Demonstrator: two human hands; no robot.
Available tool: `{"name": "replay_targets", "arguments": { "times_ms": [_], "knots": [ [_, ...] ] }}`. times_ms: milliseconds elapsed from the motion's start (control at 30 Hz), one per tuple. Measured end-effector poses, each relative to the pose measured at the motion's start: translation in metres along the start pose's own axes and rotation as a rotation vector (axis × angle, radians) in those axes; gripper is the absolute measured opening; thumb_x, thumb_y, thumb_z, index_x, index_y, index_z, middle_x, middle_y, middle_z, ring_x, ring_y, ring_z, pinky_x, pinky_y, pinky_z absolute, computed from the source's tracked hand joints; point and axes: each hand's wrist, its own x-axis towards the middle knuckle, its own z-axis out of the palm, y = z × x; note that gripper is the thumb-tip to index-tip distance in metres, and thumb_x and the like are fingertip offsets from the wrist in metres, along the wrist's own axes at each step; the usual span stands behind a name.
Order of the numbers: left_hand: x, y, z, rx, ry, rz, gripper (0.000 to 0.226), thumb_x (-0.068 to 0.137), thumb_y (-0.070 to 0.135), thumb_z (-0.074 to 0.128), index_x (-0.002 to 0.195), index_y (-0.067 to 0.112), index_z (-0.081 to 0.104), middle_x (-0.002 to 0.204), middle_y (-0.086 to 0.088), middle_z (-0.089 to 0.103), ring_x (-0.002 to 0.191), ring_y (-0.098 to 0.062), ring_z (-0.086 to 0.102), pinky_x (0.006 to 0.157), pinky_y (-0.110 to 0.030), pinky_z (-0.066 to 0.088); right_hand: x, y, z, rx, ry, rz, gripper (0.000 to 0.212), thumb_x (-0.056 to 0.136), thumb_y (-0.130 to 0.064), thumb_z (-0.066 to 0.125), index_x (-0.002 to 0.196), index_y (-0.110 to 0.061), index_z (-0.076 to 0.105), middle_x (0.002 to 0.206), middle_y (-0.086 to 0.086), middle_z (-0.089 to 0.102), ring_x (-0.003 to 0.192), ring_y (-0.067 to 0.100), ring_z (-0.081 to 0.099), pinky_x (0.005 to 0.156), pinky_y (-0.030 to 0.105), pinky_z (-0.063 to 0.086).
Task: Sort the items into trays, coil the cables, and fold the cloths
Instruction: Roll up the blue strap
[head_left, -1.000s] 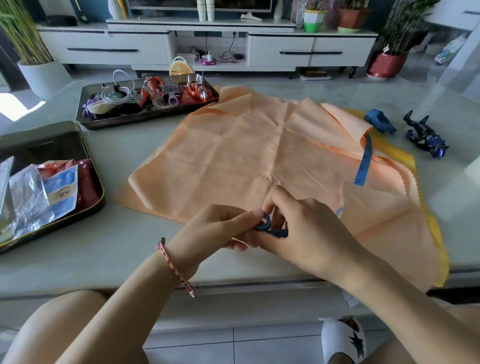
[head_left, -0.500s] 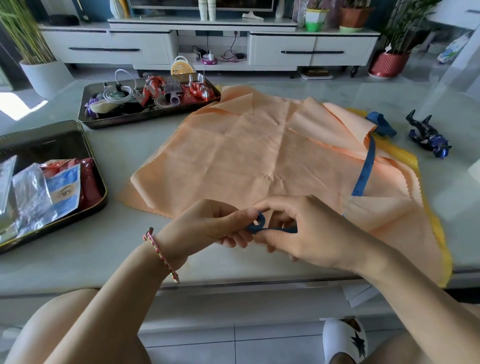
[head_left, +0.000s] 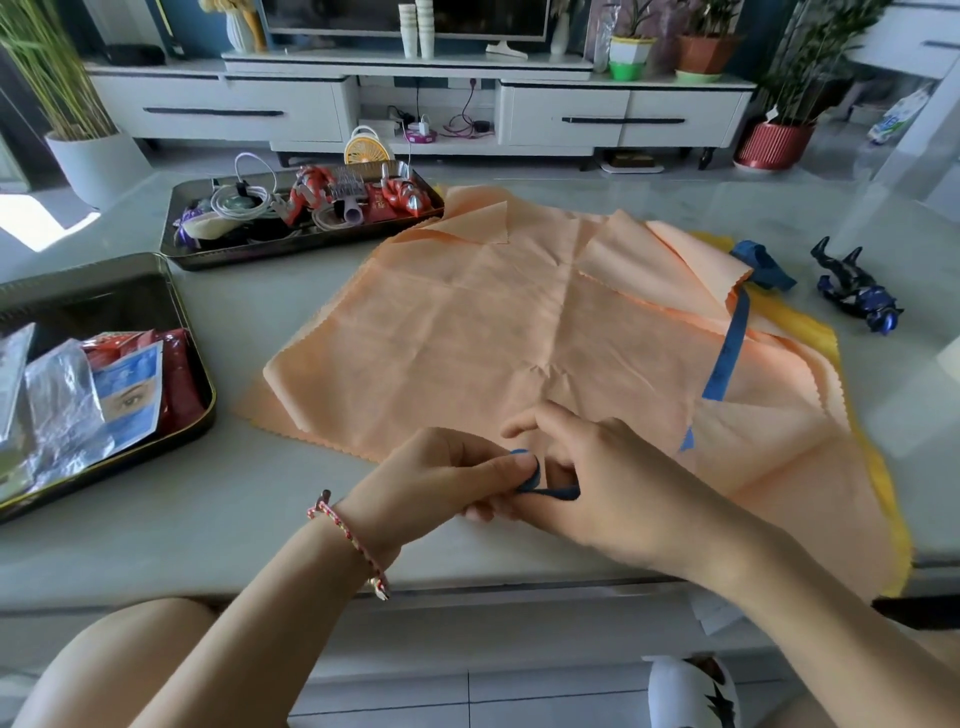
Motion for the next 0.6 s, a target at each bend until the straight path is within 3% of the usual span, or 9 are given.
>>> {"name": "replay_targets", "arguments": {
  "times_ms": [67,167,267,400,467,533,600],
  "knots": [
    [0.0,0.003,-0.006,0.025,-0.021,-0.047,0.028,0.087,0.031,0.06,0.073,0.01,0.073,0.063,-0.003,0.068,0.058,-0.009,0.053,0.058,-0.016,0.042,0.0,0.001,-0.006,0.161,-0.108,-0.024,0.027,0.081,-0.035,0.069,0.106,-0.035,0.059,0.06,-0.015,0.057,0.056,0.004,0.049,0.055,0.021,0.038],
    [0.001,0.004,-0.013,0.059,-0.024,-0.074,0.036,0.077,0.041,0.07,0.077,0.005,0.074,0.069,-0.008,0.071,0.063,-0.014,0.056,0.065,-0.024,0.042,0.0,0.0,-0.01,0.239,-0.134,-0.06,0.021,0.082,-0.028,0.07,0.101,-0.034,0.064,0.066,-0.003,0.062,0.055,0.008,0.052,0.056,0.023,0.042],
    [-0.001,0.001,-0.007,-0.099,0.0,-0.059,0.044,0.067,0.049,0.067,0.08,0.008,0.073,0.068,-0.005,0.07,0.062,-0.009,0.062,0.06,-0.021,0.046,-0.001,-0.001,-0.006,0.143,0.013,-0.046,0.02,0.079,-0.035,0.071,0.094,-0.028,0.06,0.065,-0.005,0.062,0.058,0.008,0.055,0.056,0.021,0.042],
    [0.002,-0.007,0.004,-0.206,0.06,-0.067,0.056,0.065,0.05,0.064,0.091,0.001,0.072,0.071,-0.006,0.069,0.066,-0.011,0.062,0.059,-0.019,0.047,-0.003,-0.004,0.003,-0.052,0.168,-0.02,0.038,0.07,-0.055,0.062,0.082,-0.024,0.043,0.064,-0.01,0.052,0.054,0.008,0.048,0.05,0.019,0.034],
    [0.004,-0.007,0.003,-0.145,0.094,-0.075,0.05,0.072,0.045,0.063,0.088,-0.001,0.072,0.07,-0.009,0.069,0.066,-0.017,0.058,0.062,-0.024,0.045,-0.002,-0.004,0.004,-0.069,0.149,-0.009,0.039,0.072,-0.056,0.061,0.085,-0.024,0.045,0.063,-0.01,0.051,0.054,0.009,0.047,0.051,0.023,0.035],
    [0.005,-0.004,-0.003,-0.119,0.081,-0.073,0.05,0.069,0.047,0.062,0.083,0.0,0.072,0.065,-0.007,0.068,0.061,-0.015,0.056,0.059,-0.023,0.044,-0.001,-0.004,0.002,0.05,0.069,-0.009,0.029,0.078,-0.045,0.066,0.097,-0.026,0.053,0.06,-0.01,0.055,0.056,0.009,0.051,0.055,0.024,0.039],
    [0.005,-0.002,-0.007,-0.119,0.016,-0.07,0.048,0.063,0.048,0.062,0.077,0.003,0.072,0.062,-0.007,0.067,0.056,-0.013,0.057,0.055,-0.019,0.046,-0.001,-0.003,-0.004,0.206,-0.072,-0.006,0.025,0.084,-0.033,0.066,0.108,-0.031,0.057,0.071,-0.004,0.065,0.066,0.014,0.058,0.064,0.031,0.048]
  ]
}}
